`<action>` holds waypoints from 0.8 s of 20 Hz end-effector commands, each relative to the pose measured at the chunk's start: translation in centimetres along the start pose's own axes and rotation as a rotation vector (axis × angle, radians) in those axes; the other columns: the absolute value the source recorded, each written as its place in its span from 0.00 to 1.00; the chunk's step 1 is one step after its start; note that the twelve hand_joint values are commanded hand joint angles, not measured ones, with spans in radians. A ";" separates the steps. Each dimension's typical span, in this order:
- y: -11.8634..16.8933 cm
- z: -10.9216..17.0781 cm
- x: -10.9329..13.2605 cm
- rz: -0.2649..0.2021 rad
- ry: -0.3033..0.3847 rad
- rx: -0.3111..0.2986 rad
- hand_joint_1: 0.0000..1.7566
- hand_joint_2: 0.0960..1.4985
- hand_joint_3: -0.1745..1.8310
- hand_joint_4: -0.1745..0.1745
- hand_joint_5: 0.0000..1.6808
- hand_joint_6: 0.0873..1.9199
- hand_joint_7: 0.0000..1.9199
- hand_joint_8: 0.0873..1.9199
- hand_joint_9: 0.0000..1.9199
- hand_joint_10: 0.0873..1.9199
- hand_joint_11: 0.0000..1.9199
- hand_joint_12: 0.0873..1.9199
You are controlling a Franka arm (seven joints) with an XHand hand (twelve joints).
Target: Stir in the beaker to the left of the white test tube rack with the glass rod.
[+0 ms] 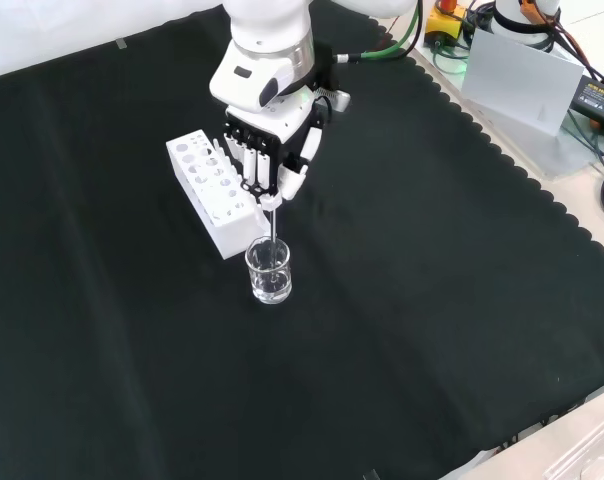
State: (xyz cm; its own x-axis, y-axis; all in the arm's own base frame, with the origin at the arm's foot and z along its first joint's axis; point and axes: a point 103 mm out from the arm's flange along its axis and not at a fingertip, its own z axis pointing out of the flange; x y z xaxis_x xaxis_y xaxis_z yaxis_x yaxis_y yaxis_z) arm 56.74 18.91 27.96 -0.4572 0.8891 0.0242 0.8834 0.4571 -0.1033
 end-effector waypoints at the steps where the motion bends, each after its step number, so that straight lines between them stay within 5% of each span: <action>1: 1.3 -0.5 0.6 -0.047 -0.004 -0.011 0.75 0.72 0.00 0.00 0.82 0.00 0.61 0.51 0.80 0.45 0.82 0.30; 10: 0.1 -0.2 -3.2 0.004 -0.013 0.014 0.75 0.72 0.00 0.00 0.82 0.00 0.60 0.52 0.80 0.45 0.82 0.30; 16: -1.4 0.5 -3.0 0.002 -0.034 0.037 0.75 0.72 0.00 0.00 0.82 0.00 0.60 0.52 0.80 0.45 0.82 0.30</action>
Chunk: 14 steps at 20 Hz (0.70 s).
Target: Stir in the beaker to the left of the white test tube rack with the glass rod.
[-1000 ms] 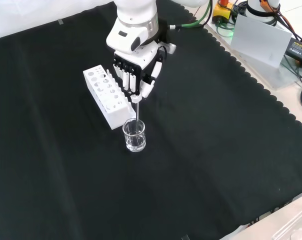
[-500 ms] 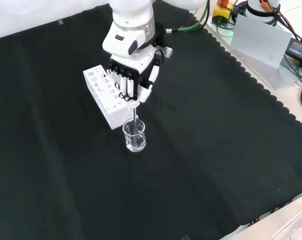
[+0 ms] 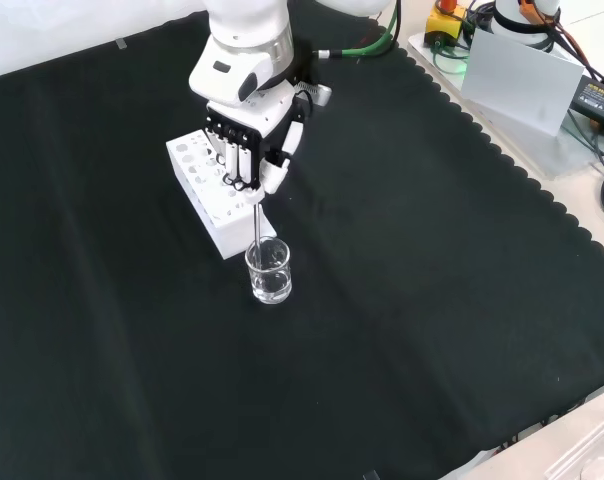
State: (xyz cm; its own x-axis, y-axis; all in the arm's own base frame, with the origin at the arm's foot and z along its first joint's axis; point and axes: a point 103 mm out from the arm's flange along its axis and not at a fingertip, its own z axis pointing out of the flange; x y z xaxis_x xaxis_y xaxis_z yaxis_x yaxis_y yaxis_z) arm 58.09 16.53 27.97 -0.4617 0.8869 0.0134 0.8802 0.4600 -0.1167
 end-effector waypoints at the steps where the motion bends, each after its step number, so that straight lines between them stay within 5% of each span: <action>1: -1.6 0.7 0.1 0.003 -0.022 0.027 0.75 0.72 0.00 0.00 0.82 0.00 0.60 0.52 0.80 0.45 0.82 0.30; 14: -0.2 0.1 3.7 -0.032 -0.064 0.043 0.75 0.72 0.00 0.00 0.82 0.00 0.60 0.52 0.80 0.45 0.82 0.31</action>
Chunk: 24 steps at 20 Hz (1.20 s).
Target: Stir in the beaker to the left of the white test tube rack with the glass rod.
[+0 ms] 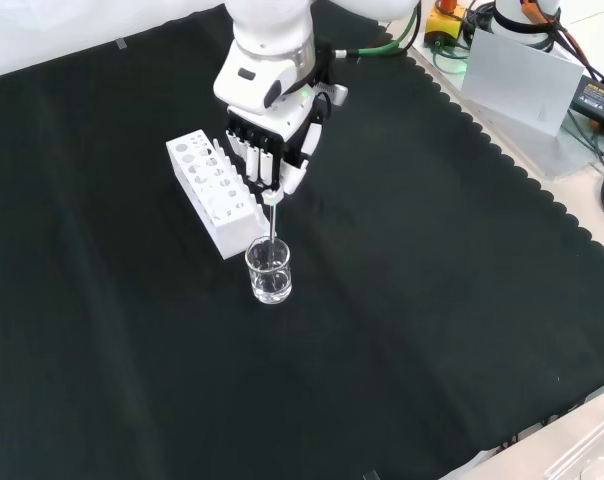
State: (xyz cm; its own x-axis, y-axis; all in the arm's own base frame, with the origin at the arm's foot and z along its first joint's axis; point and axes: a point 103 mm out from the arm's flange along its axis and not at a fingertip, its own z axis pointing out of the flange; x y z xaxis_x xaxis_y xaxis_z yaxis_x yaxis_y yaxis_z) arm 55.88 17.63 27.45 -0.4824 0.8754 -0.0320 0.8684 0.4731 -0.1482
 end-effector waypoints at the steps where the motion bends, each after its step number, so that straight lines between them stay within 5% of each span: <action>1: 1.0 -0.7 1.3 -0.014 -0.007 -0.005 0.75 0.72 0.00 0.00 0.82 0.00 0.60 0.52 0.80 0.45 0.82 0.31; 12: 3.8 -0.9 1.1 -0.034 -0.001 0.003 0.75 0.72 0.00 0.00 0.82 0.00 0.60 0.52 0.80 0.45 0.82 0.31; 18: 3.5 -0.6 -1.5 -0.007 0.007 0.016 0.75 0.72 0.00 0.00 0.82 0.00 0.60 0.52 0.79 0.45 0.82 0.31; 24: 2.1 -0.8 -1.1 -0.002 -0.007 0.021 0.75 0.72 0.00 0.00 0.82 0.00 0.60 0.52 0.79 0.46 0.82 0.31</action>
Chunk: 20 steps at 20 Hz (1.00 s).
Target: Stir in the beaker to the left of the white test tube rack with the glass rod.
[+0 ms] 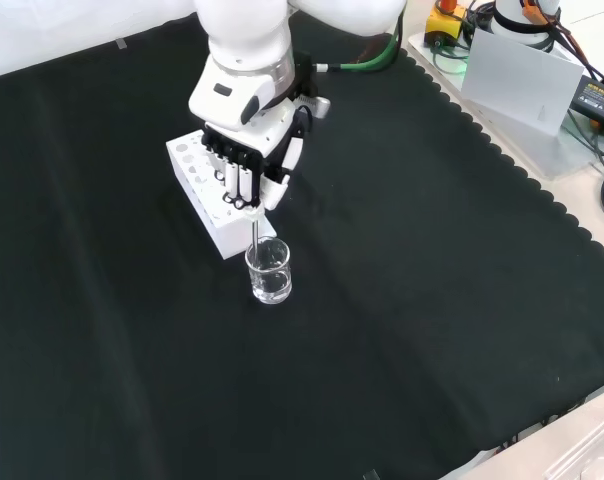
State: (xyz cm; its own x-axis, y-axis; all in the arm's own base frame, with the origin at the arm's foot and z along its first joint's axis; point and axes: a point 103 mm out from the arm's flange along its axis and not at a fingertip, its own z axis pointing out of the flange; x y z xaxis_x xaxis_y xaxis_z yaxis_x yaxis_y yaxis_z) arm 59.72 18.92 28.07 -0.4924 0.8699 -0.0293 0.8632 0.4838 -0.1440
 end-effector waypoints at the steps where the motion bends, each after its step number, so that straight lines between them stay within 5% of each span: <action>1: -2.0 0.3 -0.3 0.011 -0.008 0.026 0.75 0.72 0.00 0.00 0.82 0.00 0.60 0.52 0.80 0.46 0.82 0.31; 15: -1.9 0.3 5.2 -0.056 0.018 0.022 0.75 0.72 0.00 0.00 0.82 0.00 0.60 0.52 0.80 0.46 0.82 0.31; 20: -0.3 0.3 4.5 -0.069 0.037 0.022 0.75 0.72 0.00 0.00 0.82 0.00 0.60 0.52 0.80 0.46 0.82 0.31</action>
State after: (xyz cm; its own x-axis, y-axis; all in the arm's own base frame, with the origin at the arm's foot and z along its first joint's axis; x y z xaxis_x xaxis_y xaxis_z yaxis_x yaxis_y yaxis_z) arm 55.73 21.81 27.88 -0.5316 0.8470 -0.0055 0.8353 0.5232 -0.1690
